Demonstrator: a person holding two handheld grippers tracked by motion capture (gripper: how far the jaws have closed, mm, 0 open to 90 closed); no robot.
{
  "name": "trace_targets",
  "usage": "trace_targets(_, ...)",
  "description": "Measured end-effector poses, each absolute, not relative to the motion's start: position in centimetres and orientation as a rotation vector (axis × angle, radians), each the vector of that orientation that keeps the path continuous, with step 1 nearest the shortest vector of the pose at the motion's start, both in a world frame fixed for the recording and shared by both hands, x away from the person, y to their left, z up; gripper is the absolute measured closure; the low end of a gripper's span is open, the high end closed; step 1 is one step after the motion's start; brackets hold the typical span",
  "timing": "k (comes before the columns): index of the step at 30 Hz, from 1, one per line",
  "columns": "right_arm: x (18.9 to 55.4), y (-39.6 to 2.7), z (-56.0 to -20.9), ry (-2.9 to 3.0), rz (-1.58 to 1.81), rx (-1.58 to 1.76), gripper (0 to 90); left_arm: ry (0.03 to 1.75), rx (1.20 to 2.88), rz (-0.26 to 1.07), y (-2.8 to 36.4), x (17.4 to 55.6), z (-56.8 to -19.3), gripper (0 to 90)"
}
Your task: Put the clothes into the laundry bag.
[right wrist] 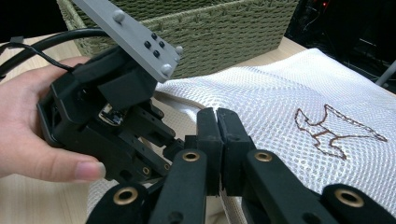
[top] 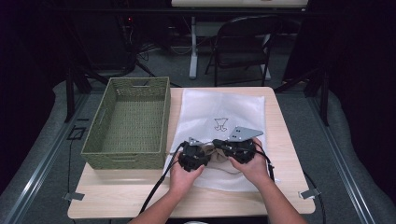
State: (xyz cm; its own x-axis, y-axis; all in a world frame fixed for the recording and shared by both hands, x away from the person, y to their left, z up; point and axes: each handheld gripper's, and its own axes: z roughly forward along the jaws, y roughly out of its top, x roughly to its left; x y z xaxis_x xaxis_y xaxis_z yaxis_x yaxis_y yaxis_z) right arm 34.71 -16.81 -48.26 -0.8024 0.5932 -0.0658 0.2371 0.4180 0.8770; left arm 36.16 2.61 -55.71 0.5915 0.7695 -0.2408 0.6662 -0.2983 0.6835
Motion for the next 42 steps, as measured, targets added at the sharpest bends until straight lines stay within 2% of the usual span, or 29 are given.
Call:
trace_targets(11,34.7,-17.0,-48.3,2.315,1.339,0.711,88.5,1.11,2.041,0.164,3.8,35.0,-54.9,64.5)
trace_targets(21,34.6,-17.1,-48.5,2.319,1.333,0.719,88.5,1.109,2.032,0.142,6.2,33.8,-54.0,62.5)
trace_targets(31,34.5,-17.1,-48.5,2.319,1.327,0.72,88.6,1.08,2.074,0.179,8.9,32.0,-53.2,61.6)
trace_targets(42,34.4,-17.1,-48.5,2.318,1.328,0.719,88.5,1.114,2.018,0.184,12.1,30.8,-52.2,61.2)
